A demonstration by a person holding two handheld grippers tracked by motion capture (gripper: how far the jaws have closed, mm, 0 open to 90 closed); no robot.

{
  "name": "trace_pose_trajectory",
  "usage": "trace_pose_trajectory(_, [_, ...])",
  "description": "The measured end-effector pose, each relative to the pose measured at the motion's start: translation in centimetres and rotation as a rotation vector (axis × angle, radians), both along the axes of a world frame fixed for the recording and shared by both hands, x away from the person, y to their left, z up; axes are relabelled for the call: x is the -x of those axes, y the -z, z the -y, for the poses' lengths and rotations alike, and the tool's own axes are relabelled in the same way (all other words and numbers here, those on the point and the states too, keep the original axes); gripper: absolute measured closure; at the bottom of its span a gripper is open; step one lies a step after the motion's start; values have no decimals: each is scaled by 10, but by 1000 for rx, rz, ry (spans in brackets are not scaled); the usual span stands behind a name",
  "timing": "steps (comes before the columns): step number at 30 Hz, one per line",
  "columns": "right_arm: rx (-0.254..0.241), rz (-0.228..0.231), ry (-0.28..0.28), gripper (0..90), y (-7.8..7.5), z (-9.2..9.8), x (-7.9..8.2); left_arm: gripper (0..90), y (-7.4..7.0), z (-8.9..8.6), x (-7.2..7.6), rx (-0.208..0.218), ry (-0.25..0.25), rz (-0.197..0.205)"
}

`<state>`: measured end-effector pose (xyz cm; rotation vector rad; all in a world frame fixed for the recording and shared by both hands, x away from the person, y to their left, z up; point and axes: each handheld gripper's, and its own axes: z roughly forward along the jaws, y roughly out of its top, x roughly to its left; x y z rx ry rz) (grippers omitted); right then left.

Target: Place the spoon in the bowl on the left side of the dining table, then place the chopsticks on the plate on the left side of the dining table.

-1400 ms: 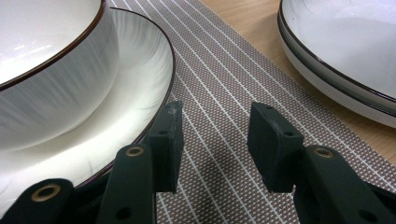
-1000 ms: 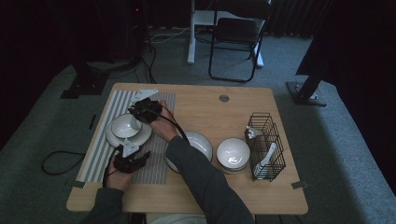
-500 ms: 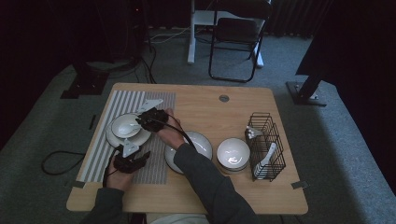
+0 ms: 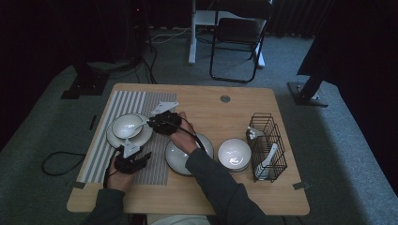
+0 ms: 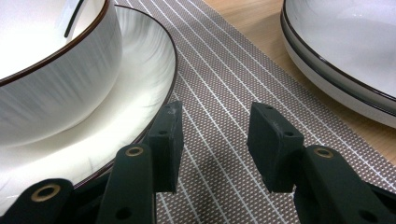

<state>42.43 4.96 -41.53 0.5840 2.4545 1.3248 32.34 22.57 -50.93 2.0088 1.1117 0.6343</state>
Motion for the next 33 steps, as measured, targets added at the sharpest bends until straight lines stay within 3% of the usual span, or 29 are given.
trace_pose_trajectory(7, [-24,-39,60,705,5,36,14,563,-2,3,1,5,1,3])
trace_pose_trajectory(13, [-42,-82,109,654,10,54,27,562,-4,5,0,15,11,2])
trace_pose_trajectory(20, [5,-17,138,604,13,62,44,562,-7,8,1,14,25,7])
trace_pose_trajectory(33, [-26,-27,206,576,12,89,62,561,-13,13,3,32,55,9])
